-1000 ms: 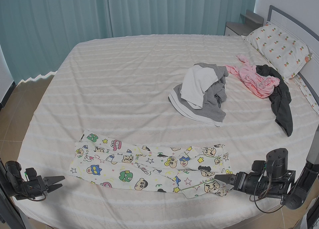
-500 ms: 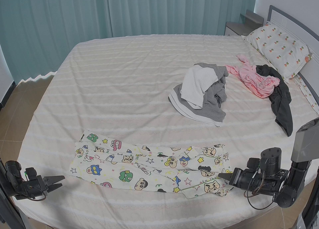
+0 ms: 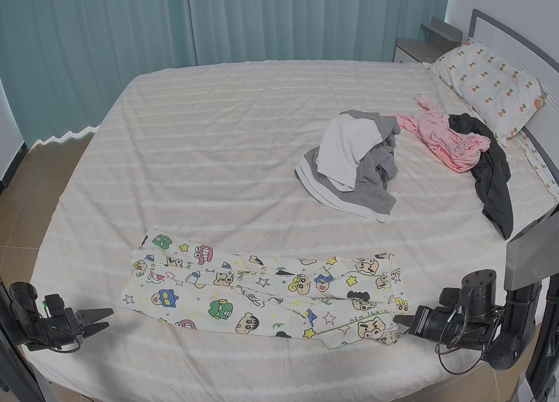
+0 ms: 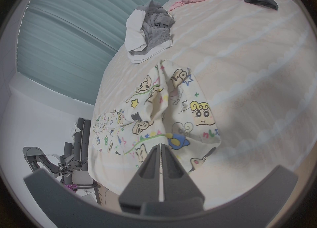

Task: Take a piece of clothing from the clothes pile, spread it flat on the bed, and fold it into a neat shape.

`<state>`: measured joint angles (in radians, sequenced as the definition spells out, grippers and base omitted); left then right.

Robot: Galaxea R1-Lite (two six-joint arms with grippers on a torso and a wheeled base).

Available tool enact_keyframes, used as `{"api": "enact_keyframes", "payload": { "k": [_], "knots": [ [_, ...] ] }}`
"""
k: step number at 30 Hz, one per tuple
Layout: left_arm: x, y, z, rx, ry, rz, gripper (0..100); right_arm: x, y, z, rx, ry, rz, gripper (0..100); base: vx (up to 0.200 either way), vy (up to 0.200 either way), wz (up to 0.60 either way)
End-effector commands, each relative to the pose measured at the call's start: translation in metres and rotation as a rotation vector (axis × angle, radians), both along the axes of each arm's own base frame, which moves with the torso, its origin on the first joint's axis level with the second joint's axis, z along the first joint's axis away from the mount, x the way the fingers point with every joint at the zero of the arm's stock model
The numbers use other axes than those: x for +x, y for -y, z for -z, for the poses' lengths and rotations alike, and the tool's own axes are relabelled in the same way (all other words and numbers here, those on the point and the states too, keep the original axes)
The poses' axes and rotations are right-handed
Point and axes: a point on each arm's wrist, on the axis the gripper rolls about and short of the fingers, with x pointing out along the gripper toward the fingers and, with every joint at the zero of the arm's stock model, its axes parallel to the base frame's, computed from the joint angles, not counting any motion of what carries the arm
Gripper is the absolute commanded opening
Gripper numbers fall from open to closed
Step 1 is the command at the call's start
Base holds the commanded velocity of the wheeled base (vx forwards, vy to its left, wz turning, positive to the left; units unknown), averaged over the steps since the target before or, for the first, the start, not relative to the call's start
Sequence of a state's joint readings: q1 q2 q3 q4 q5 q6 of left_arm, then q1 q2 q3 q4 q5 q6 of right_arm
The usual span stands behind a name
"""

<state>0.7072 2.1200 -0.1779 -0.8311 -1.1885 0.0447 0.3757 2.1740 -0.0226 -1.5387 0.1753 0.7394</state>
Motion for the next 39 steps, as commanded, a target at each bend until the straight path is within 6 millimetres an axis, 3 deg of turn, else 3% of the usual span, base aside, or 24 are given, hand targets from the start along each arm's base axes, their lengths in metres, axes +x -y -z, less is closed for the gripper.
{"api": "enact_keyframes", "payload": {
  "k": [1, 12, 13, 23, 30, 39],
  "knots": [
    [0.000, 0.000, 0.000, 0.000, 0.000, 0.000, 100, 0.000, 0.004, 0.008, -0.017, -0.032, 0.010, 100, 0.000, 0.000, 0.00],
    [0.000, 0.000, 0.000, 0.001, 0.002, 0.000, 100, 0.005, 0.001, 0.009, 0.016, -0.021, -0.020, 100, 0.000, 0.000, 0.00],
    [0.000, 0.000, 0.000, 0.001, 0.002, 0.000, 100, 0.005, 0.001, 0.009, 0.017, -0.022, -0.022, 0, 0.000, 0.000, 0.00],
    [0.000, 0.000, 0.000, 0.000, 0.000, 0.000, 100, 0.013, -0.002, 0.009, 0.027, 0.008, -0.025, 0, 0.000, 0.000, 0.00],
    [0.000, 0.000, 0.000, 0.000, 0.000, 0.000, 100, 0.009, -0.001, 0.006, 0.025, 0.006, -0.027, 0, 0.000, 0.000, 0.00],
    [0.000, 0.000, 0.000, 0.000, 0.000, 0.000, 100, -0.007, -0.004, -0.020, 0.031, 0.086, -0.044, 0, 0.000, 0.000, 0.00]
  ]
}}
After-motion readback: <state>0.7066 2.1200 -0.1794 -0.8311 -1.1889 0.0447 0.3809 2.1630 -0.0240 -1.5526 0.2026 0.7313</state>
